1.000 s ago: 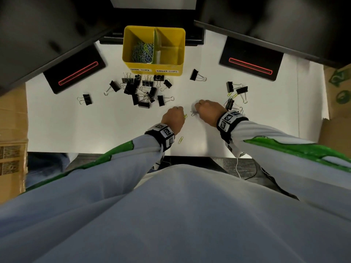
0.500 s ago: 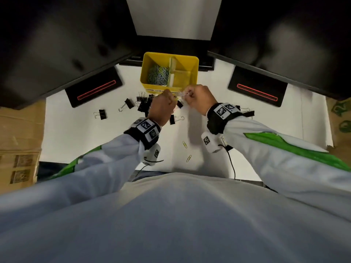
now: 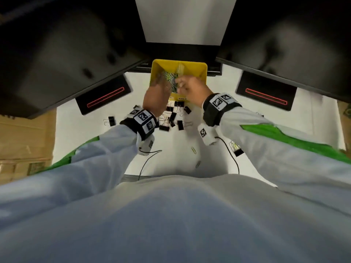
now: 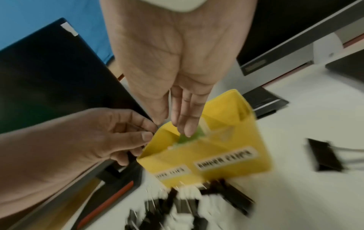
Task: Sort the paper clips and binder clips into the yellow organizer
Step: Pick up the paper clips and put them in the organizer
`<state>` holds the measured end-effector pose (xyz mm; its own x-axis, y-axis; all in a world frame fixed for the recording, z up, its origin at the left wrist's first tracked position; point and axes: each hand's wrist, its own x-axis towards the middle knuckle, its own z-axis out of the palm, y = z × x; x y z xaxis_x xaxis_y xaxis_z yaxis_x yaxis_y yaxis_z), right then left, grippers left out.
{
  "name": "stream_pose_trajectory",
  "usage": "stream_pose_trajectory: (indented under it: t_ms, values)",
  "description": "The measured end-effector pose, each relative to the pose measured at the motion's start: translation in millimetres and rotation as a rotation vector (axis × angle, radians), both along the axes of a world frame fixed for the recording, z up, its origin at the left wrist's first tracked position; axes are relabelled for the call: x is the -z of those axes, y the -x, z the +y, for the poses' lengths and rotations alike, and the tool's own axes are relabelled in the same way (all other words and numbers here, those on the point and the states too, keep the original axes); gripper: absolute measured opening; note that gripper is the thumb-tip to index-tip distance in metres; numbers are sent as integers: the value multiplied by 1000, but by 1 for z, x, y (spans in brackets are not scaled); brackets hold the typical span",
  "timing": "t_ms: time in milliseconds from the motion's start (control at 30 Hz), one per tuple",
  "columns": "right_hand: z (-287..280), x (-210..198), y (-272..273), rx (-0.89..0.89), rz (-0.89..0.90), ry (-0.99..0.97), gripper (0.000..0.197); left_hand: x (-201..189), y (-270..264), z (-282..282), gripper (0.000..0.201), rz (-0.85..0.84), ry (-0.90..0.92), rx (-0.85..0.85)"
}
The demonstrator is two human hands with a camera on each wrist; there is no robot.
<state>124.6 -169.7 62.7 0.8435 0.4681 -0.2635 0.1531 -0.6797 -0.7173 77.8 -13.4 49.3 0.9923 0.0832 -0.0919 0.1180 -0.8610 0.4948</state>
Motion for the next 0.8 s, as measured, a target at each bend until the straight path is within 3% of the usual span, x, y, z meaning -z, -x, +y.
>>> stream_pose_trajectory:
  t_ms: [100, 200, 367, 500, 667, 800]
  values:
    - [-46, 24, 40, -93, -23, 38, 22, 22, 52, -26, 12, 150, 58, 332]
    - [-93, 47, 76, -161, 24, 197, 24, 50, 91, -46, 21, 288, -30, 653]
    - [-142, 60, 122, -273, 69, 412, 23, 75, 110, -77, 30, 283, -192, 922]
    - [-134, 64, 160, -500, 47, 418, 22, 81, 112, -87, 18, 251, -360, 933]
    - [-101, 83, 176, -688, -20, 408, 25, 77, 116, -78, 21, 310, -267, 810]
    - [-91, 90, 171, -745, -75, 468, 11, 73, 117, -70, 4, 376, -146, 693]
